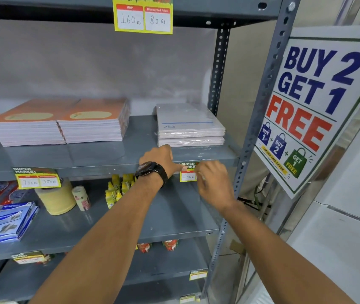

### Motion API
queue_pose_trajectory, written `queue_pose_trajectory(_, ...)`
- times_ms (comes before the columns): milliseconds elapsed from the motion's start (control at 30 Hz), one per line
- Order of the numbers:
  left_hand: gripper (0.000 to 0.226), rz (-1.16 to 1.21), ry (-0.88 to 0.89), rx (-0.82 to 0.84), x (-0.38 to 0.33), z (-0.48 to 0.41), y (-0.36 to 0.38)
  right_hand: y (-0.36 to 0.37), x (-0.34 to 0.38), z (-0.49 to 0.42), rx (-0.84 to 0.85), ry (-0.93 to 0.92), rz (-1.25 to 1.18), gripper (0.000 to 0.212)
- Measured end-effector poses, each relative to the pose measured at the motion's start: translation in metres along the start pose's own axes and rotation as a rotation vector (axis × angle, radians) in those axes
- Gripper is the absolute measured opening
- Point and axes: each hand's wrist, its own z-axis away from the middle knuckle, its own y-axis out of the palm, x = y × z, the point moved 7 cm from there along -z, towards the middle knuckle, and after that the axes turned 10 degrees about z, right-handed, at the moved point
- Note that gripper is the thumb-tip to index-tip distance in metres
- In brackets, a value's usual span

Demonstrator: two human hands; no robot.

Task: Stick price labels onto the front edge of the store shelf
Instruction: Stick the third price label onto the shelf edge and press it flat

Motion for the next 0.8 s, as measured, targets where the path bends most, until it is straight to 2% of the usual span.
queue_pose_trajectory(100, 0.045, -0.030, 0.010, 0.010, 0.001, -0.003, 0.000, 0.028, 0.024, 0.021, 0.174, -0.203, 0.094, 0.056)
queue_pose_trajectory(200, 0.040, -0.044, 0.022, 0.021, 0.000, -0.003, 0.002, 0.047, 0.024, 0.030, 0.325, -0.218, 0.251, 0.069)
queue_pose_trajectory(433, 0.049, 0.002, -0.031, 0.040, 0.002, -0.003, 0.005, 0.050, -0.010, 0.031, 0.401, -0.333, 0.477, 0.078)
queue_pose_trajectory(700, 0.047, -0.017, -0.023, 0.041, -0.003, 0.005, 0.003, 0.028, -0.050, 0.047, 0.461, -0.229, 0.573, 0.073)
queue_pose_trajectory(800, 0.046, -0.025, -0.013, 0.037, -0.004, 0.007, 0.003, 0.031, -0.049, 0.048, 0.502, -0.203, 0.603, 0.080)
